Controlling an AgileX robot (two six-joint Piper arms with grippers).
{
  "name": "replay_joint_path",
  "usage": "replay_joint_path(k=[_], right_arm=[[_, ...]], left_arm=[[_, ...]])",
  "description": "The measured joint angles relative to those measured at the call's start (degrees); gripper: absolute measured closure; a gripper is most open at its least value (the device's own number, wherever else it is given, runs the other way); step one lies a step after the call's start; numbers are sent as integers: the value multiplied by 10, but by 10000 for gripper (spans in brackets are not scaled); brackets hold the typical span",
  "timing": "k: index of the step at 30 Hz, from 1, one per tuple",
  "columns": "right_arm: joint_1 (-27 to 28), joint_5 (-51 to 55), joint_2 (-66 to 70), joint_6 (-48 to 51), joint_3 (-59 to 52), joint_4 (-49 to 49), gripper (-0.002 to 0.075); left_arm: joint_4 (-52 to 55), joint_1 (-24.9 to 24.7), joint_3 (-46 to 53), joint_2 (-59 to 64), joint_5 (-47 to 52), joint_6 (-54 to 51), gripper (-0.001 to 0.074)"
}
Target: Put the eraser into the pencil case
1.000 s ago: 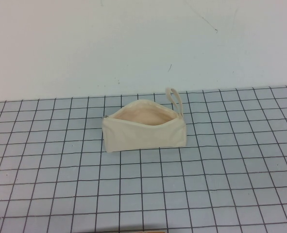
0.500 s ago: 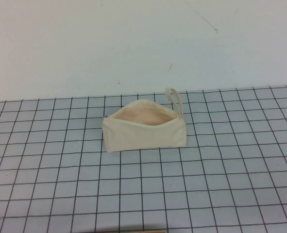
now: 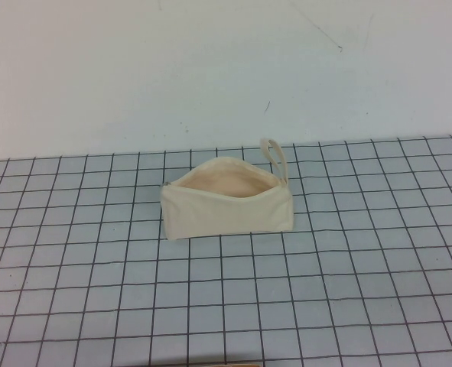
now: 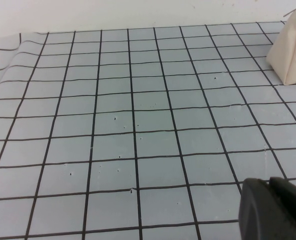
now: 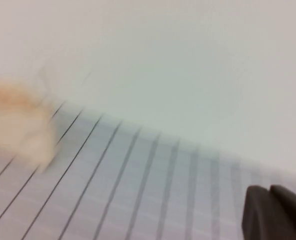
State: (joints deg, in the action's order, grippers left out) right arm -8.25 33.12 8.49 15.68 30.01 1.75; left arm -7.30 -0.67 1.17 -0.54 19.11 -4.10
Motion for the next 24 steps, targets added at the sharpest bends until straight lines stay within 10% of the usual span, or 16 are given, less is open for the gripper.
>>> replay_joint_path(k=[11, 24], right_arm=[[96, -403, -92, 2, -289, 1, 724], [96, -148, -92, 4, -316, 2, 725]], left_arm=[[0, 0, 0, 0, 0, 0, 736], [0, 0, 0, 0, 1, 0, 736]])
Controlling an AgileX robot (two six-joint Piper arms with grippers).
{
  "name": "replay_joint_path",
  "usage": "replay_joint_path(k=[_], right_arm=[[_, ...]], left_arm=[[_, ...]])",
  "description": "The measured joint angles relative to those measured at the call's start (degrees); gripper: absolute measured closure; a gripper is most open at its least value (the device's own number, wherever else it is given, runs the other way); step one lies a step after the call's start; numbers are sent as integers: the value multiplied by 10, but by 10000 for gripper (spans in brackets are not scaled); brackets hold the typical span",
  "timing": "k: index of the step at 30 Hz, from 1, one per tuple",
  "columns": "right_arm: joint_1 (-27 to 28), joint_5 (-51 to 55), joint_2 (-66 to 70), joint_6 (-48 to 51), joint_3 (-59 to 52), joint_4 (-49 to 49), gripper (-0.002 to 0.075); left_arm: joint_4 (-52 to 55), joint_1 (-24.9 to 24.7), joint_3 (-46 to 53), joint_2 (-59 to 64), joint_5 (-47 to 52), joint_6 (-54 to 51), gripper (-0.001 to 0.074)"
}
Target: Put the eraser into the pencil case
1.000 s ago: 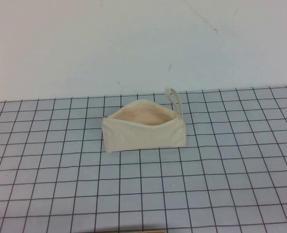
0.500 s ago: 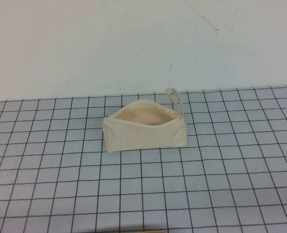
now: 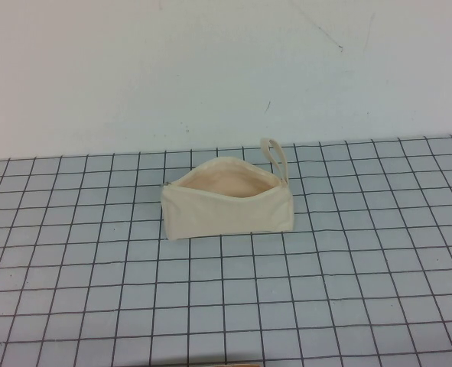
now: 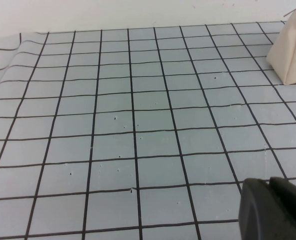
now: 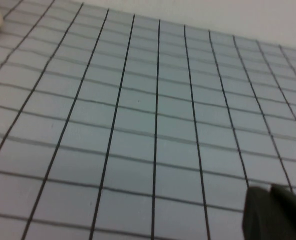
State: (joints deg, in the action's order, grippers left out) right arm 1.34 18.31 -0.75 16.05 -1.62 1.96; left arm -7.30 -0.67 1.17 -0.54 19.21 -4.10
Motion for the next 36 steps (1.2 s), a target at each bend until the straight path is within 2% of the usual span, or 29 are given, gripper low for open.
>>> replay_joint_path(k=[5, 17, 36], right_arm=[[0, 14, 0, -2, 1, 0, 725], [0, 20, 0, -106, 2, -28, 725], [0, 21, 0, -111, 2, -36, 725]], left_arm=[[0, 0, 0, 0, 0, 0, 736], [0, 0, 0, 0, 0, 0, 736], [0, 0, 0, 0, 0, 0, 737]])
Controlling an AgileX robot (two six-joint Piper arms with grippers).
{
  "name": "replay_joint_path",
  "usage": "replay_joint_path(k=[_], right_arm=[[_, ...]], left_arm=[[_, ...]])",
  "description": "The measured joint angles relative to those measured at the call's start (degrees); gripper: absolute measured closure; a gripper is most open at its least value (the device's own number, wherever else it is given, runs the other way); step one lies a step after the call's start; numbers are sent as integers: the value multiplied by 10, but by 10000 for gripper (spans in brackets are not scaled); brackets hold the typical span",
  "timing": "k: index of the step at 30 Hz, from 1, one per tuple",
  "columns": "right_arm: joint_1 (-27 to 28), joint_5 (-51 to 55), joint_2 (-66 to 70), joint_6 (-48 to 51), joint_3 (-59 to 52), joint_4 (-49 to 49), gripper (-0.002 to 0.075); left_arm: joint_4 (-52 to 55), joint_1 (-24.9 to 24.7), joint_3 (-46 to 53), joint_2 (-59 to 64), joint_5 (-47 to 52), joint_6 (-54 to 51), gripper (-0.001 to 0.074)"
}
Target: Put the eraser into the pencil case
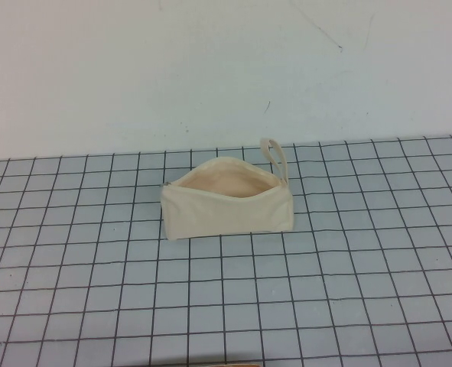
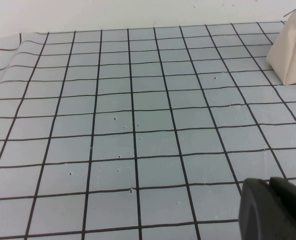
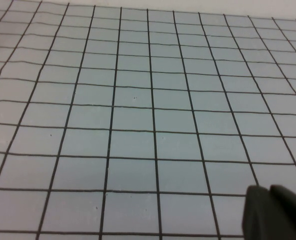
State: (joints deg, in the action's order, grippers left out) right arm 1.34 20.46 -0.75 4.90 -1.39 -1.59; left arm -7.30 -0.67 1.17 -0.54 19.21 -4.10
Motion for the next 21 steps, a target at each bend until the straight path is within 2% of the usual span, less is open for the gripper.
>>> replay_joint_path(k=[21], right_arm=[[0, 0, 0, 0, 0, -25, 725]], left_arm=[[0, 0, 0, 0, 0, 0, 737]])
